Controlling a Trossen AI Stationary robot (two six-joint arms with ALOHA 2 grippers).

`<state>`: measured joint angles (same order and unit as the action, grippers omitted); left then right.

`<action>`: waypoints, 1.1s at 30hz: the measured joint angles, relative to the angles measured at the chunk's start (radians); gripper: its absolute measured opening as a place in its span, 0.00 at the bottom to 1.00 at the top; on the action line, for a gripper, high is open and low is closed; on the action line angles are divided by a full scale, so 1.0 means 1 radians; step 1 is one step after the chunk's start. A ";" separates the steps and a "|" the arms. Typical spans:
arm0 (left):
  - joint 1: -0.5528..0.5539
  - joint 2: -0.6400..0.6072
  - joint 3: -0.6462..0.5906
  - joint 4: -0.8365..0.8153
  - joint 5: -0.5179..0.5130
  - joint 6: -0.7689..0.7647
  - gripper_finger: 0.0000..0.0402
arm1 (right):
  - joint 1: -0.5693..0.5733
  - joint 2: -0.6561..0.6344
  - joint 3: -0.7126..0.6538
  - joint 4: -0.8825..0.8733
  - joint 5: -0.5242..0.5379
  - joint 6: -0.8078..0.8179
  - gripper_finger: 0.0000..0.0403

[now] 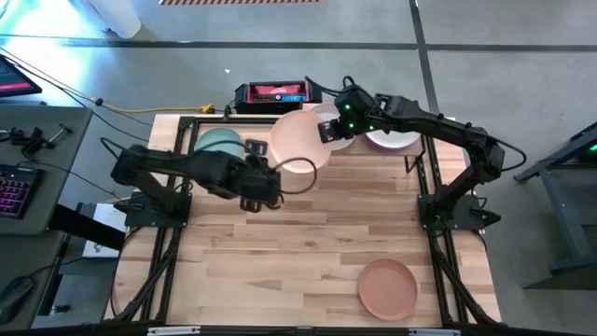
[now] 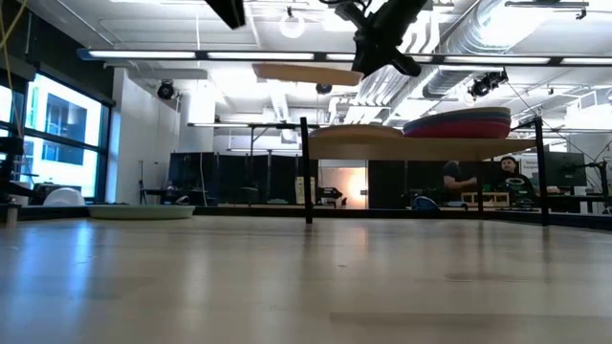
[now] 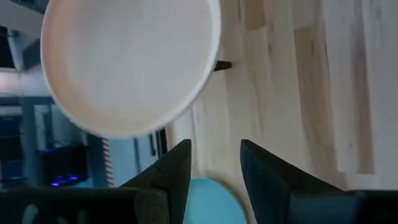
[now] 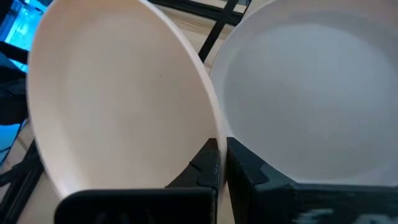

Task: Place and stack plates onto a shelf
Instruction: Stack the white plate on top of the gray plate on the shelf

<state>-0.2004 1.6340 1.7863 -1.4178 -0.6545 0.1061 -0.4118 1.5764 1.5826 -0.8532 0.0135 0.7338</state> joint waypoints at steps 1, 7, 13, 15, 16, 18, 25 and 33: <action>-0.002 -0.015 0.000 -0.011 0.007 -0.020 0.32 | -0.009 0.000 0.000 0.000 -0.005 0.003 0.00; -0.007 -0.102 0.000 -0.032 0.070 -0.136 0.32 | -0.090 -0.014 0.000 -0.004 -0.054 0.011 0.00; -0.007 -0.160 0.000 -0.034 0.096 -0.178 0.32 | -0.185 -0.016 0.000 -0.011 -0.149 0.010 0.00; -0.007 -0.174 0.000 -0.038 0.095 -0.184 0.32 | -0.222 -0.016 0.000 -0.030 -0.161 0.003 0.00; -0.007 -0.180 0.000 -0.038 0.095 -0.185 0.32 | -0.240 -0.016 0.000 -0.042 -0.167 0.002 0.00; -0.006 -0.185 0.000 -0.038 0.095 -0.185 0.32 | -0.279 -0.016 0.000 -0.063 -0.183 -0.010 0.00; -0.003 -0.188 -0.001 -0.037 0.095 -0.219 0.32 | -0.384 -0.005 0.000 -0.103 -0.228 -0.084 0.00; 0.007 -0.188 -0.001 -0.037 0.092 -0.246 0.32 | -0.420 0.069 0.000 -0.105 -0.261 -0.182 0.00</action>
<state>-0.1936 1.4460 1.7855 -1.4548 -0.5629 -0.1398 -0.8320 1.6455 1.5826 -0.9581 -0.2478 0.5518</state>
